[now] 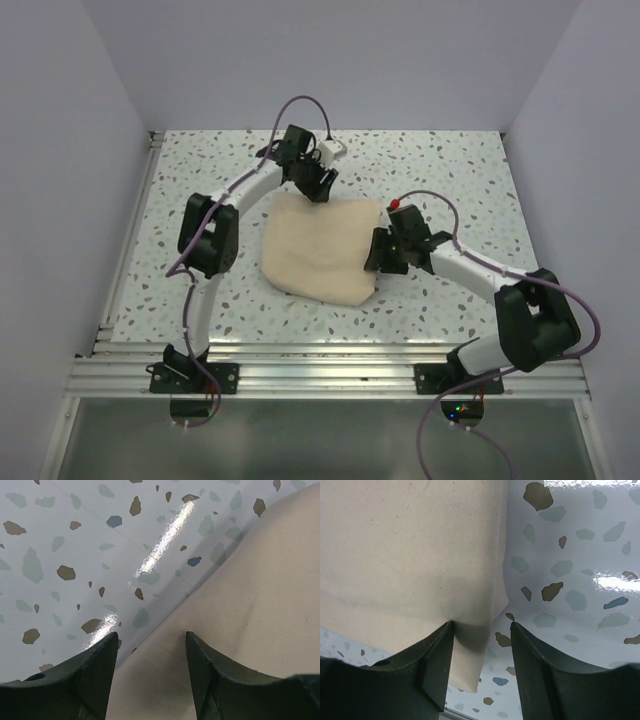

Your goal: Prepare the surgical pack

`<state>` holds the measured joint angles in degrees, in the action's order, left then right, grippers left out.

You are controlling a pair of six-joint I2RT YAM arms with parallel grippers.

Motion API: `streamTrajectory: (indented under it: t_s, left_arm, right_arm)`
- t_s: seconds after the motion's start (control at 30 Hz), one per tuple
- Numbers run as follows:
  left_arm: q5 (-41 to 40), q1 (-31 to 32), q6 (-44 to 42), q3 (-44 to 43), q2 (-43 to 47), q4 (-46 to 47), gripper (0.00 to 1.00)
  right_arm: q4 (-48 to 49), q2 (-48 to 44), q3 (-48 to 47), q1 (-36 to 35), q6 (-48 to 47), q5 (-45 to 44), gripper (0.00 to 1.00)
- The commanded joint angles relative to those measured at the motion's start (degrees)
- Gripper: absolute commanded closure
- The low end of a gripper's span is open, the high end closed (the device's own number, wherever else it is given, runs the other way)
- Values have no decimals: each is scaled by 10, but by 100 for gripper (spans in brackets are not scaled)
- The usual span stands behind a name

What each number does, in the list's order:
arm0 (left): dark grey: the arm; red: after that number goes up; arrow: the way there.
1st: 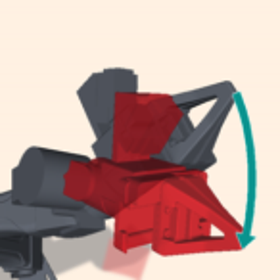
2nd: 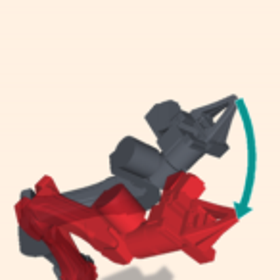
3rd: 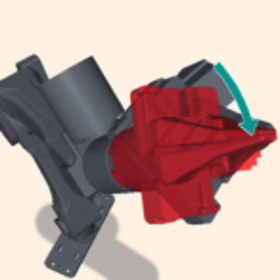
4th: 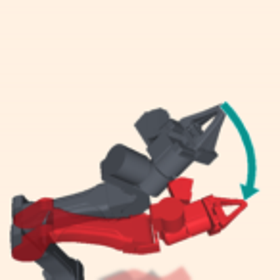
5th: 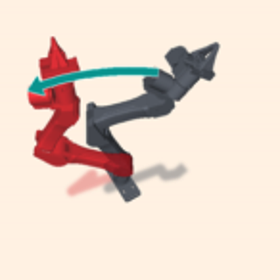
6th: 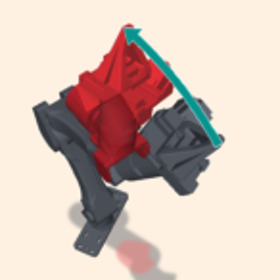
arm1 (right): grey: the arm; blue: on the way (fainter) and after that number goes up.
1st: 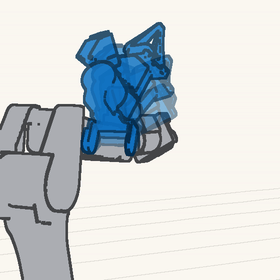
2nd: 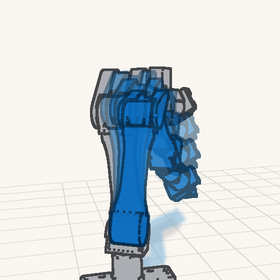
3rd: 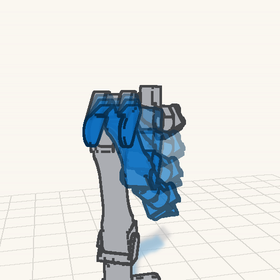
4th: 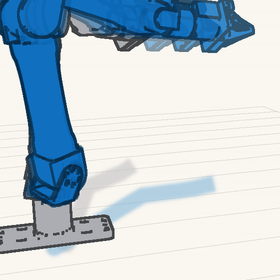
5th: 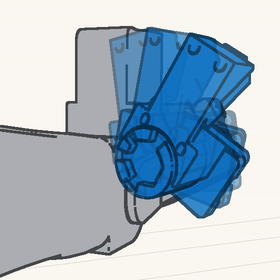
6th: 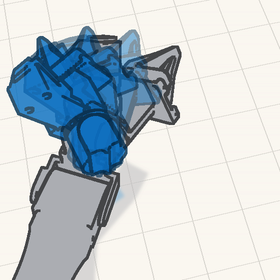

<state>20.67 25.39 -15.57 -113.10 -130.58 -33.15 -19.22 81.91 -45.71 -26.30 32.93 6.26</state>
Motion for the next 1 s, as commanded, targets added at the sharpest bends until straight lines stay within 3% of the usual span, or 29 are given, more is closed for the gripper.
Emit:
streamTrajectory:
  t_s: [0.0,0.2,0.43,0.7,0.87,0.97]
  left_arm:
    - [42,-4,-41,29,10,-36,40]
    - [30,-4,3,131,54,30,41]
    - [-54,-3,172,277,157,166,38]
    - [-140,-1,323,432,256,227,36]
    - [-185,-9,332,445,323,188,30]
    - [-155,-41,328,418,344,164,27]
  right_arm:
    - [10,18,4,0,-16,-23,48]
    - [25,69,-10,13,-22,-41,52]
    - [47,125,-72,58,-10,-61,60]
    - [23,236,-250,68,-8,-85,62]
    - [-6,264,-329,72,-28,-114,62]
    - [-6,246,-330,82,-38,-116,59]
